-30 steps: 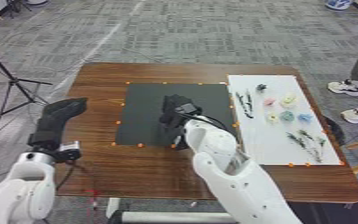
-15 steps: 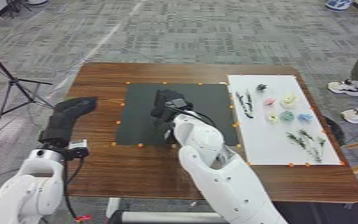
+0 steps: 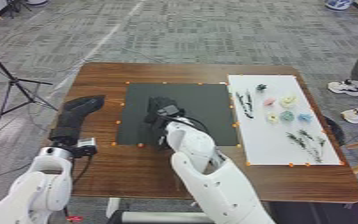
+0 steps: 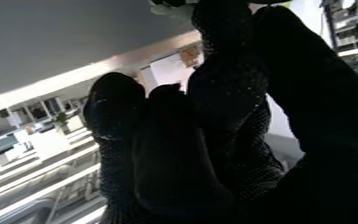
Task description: Arrange flowers
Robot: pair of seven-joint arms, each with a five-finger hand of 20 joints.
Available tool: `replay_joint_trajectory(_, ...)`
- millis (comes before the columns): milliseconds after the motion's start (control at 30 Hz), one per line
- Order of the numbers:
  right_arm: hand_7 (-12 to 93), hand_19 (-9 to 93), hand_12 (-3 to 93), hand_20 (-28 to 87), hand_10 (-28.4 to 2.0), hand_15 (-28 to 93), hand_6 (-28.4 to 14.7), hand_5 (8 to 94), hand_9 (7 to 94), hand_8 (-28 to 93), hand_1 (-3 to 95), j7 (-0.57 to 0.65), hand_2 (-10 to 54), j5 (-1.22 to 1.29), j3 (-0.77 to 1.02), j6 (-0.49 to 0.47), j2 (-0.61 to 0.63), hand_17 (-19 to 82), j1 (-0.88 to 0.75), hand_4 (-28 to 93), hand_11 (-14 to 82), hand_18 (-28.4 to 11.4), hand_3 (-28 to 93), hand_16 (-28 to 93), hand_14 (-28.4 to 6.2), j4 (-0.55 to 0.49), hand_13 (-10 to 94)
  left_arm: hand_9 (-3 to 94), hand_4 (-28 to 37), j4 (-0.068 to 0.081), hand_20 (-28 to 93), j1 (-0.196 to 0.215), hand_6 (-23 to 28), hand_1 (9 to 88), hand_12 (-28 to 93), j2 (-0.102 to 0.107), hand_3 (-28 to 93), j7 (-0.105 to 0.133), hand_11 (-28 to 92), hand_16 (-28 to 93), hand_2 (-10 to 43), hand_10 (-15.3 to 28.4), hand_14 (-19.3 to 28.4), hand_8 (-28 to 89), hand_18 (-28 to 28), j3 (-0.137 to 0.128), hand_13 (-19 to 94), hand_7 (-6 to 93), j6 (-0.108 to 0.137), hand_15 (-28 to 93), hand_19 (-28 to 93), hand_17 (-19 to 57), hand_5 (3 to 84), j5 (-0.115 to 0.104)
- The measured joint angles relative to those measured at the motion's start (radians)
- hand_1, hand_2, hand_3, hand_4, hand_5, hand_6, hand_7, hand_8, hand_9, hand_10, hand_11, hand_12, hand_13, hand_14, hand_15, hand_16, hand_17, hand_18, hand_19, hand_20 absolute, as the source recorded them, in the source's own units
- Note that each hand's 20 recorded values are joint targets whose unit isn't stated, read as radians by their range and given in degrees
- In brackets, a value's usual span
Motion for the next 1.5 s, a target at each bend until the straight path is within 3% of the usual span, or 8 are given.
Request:
replay_joint_trajectory(567, 41, 93, 30.7, 35, -5.4, 74, 2.1, 80.3, 93.7, 25, 48.8, -0.009, -9.5, 0.046, -0.031, 0.011, -0.010, 61, -0.014, -6, 52.6, -18.0, 67, 42, -1.4, 0.021, 93, 45.0, -16.3, 0.005, 16, -0.015, 4.6, 30.2, 11, -0.014, 69, 0.015, 20, 0, -0.7, 13.2, 16.0, -7, 9.8, 0.020, 34, 17.8, 0.016, 18, 8, 6.6, 50.1, -0.014)
replay_joint_trajectory(900, 38, 92, 32.4, 34, -6.8, 74, 1.9, 80.1, 93.7, 23, 44.3, -0.024, -9.5, 0.040, -0.036, 0.015, -0.003, 56, -0.016, -7, 49.5, -20.0, 67, 42, -3.7, 0.027, 91, 44.6, -16.2, 0.001, 16, -0.010, 4.6, 30.0, 11, -0.020, 69, 0.015, 20, 0, -0.8, 13.3, 16.0, -7, 9.7, 0.014, 33, 17.7, 0.019, 18, 8, 6.1, 49.9, -0.014)
replay_joint_trajectory(1067, 34, 91, 33.3, 35, -8.8, 74, 0.0, 79.2, 91.9, 20, 34.3, -0.022, -8.5, 0.101, -0.060, 0.050, 0.033, 53, 0.001, -6, 47.0, -21.7, 69, 42, -5.8, 0.010, 88, 44.2, -16.3, -0.009, 16, 0.003, 4.6, 29.8, 11, -0.020, 69, 0.014, 20, 1, -0.9, 13.2, 15.7, -7, 9.6, 0.003, 32, 17.6, 0.032, 17, 7, 6.0, 49.8, -0.013)
replay_joint_trajectory(1133, 35, 83, 31.4, 37, -11.4, 68, -2.2, 76.1, 88.3, -3, 24.4, -0.022, -1.0, 0.150, -0.066, 0.073, 0.052, 47, 0.010, -6, 41.1, -23.1, 70, 39, -8.7, -0.008, 84, 44.2, -16.4, -0.013, 16, 0.009, 4.6, 29.9, 11, -0.020, 69, 0.012, 20, 1, -0.9, 13.2, 15.7, -7, 9.6, -0.001, 32, 17.5, 0.035, 17, 7, 6.0, 49.7, -0.013)
replay_joint_trajectory(1167, 33, 80, 30.3, 37, -13.0, 65, -3.1, 74.4, 85.9, -6, 21.5, -0.023, 1.6, 0.174, -0.068, 0.084, 0.063, 44, 0.013, -6, 38.2, -24.2, 69, 38, -10.2, -0.019, 81, 44.2, -16.4, -0.015, 16, 0.012, 4.6, 29.8, 11, -0.020, 69, 0.011, 20, 1, -0.9, 13.1, 15.6, -7, 9.6, -0.003, 32, 17.5, 0.035, 17, 7, 6.0, 49.7, -0.013)
replay_joint_trajectory(1233, 30, 75, 29.7, 37, -15.5, 61, -4.3, 71.5, 83.3, -6, 18.3, -0.025, 3.8, 0.221, -0.067, 0.096, 0.084, 40, 0.016, -6, 35.0, -25.4, 68, 37, -12.7, -0.047, 77, 44.2, -16.5, -0.018, 16, 0.017, 4.6, 29.8, 11, -0.020, 69, 0.009, 20, 1, -0.9, 13.1, 15.6, -7, 9.6, -0.007, 32, 17.4, 0.035, 17, 7, 6.0, 49.7, -0.013)
replay_joint_trajectory(1333, 25, 70, 26.4, 37, -17.0, 56, -5.1, 67.7, 80.8, -6, 16.1, -0.037, 4.9, 0.282, -0.064, 0.106, 0.115, 36, 0.017, -6, 27.4, -26.1, 67, 35, -14.9, -0.084, 74, 44.3, -16.5, -0.023, 16, 0.025, 4.6, 29.8, 11, -0.020, 69, 0.007, 20, 1, -0.9, 13.1, 15.7, -7, 9.6, -0.013, 32, 17.5, 0.035, 17, 7, 6.0, 49.6, -0.012)
replay_joint_trajectory(1500, 22, 65, 23.9, 37, -17.9, 51, -5.1, 64.0, 79.1, -5, 13.9, -0.100, 5.4, 0.311, -0.047, 0.113, 0.145, 33, 0.012, -6, 22.3, -26.7, 67, 33, -16.6, -0.091, 71, 44.2, -16.5, -0.032, 16, 0.039, 4.6, 29.7, 11, -0.020, 69, 0.003, 20, 1, -0.8, 13.1, 15.7, -7, 9.5, -0.024, 32, 17.4, 0.041, 17, 7, 5.9, 49.7, -0.012)
